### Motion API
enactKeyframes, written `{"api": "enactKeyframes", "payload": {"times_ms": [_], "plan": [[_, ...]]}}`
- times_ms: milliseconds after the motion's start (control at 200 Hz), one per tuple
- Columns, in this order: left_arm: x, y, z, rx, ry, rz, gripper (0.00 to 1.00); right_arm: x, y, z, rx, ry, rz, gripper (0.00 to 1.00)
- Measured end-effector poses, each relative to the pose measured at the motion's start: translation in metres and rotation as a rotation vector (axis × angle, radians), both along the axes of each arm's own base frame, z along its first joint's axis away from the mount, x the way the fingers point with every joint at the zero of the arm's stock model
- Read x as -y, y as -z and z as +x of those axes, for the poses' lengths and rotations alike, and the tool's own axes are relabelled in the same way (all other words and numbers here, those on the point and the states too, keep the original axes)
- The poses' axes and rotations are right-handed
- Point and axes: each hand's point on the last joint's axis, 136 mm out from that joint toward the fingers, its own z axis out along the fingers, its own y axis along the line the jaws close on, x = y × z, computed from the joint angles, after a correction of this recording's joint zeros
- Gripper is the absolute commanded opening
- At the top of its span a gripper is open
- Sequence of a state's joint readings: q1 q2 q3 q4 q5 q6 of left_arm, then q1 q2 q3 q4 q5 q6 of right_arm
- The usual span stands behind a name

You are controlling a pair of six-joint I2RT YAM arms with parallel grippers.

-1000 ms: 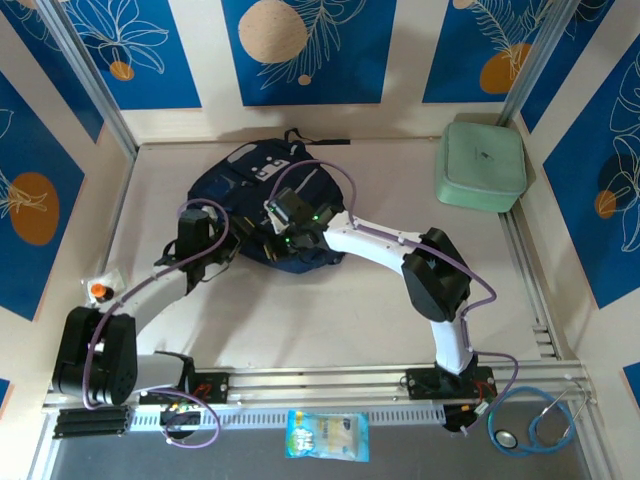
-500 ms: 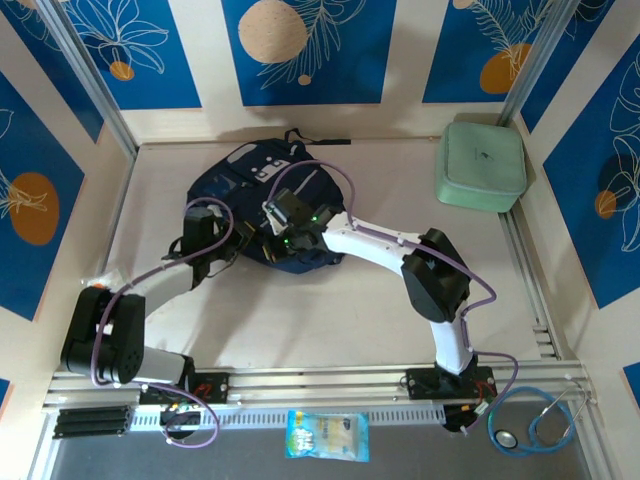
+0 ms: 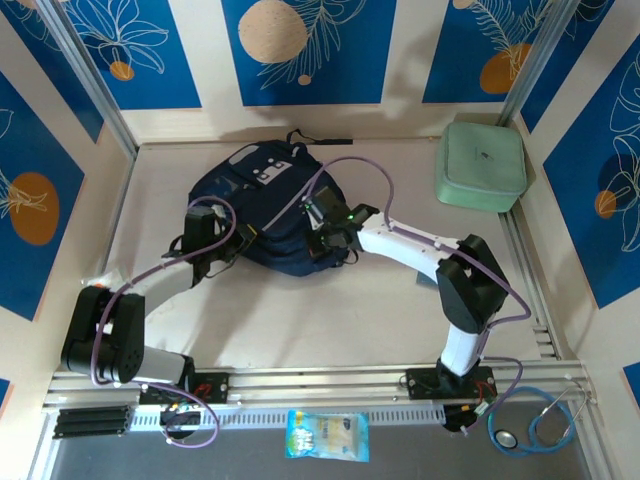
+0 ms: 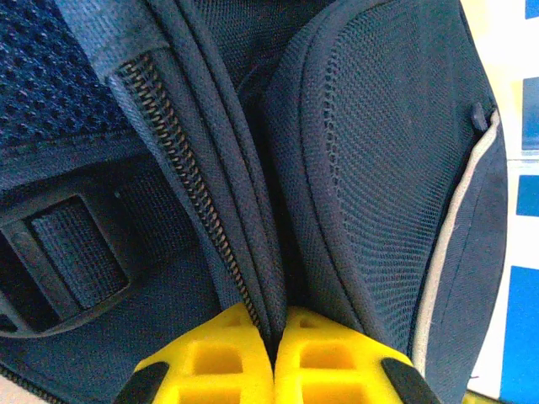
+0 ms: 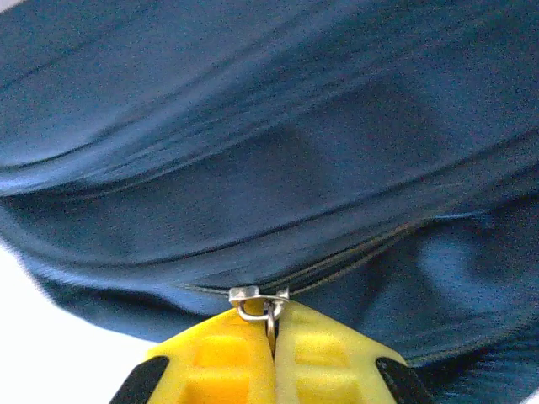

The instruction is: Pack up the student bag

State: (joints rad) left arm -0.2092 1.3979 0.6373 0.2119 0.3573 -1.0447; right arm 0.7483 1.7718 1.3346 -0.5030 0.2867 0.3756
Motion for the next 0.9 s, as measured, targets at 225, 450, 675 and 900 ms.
{"api": "enactKeyframes", "payload": {"times_ms": [225,450,675,900], "plan": [[0.010,0.001,0.008,-0.011,0.076,0.015,0.00,0.014,-0.002,0.008,-0.012,0.065,-0.019,0.00],[0.013,0.004,0.033,-0.036,0.159,0.108,0.12,0.000,0.016,-0.028,-0.054,-0.022,0.009,0.00],[0.004,0.003,0.063,0.003,0.176,0.171,0.35,-0.045,0.011,-0.066,-0.122,-0.128,0.123,0.00],[-0.041,0.006,0.048,-0.014,0.085,0.172,0.51,-0.102,0.007,-0.051,-0.155,-0.173,0.216,0.00]]}}
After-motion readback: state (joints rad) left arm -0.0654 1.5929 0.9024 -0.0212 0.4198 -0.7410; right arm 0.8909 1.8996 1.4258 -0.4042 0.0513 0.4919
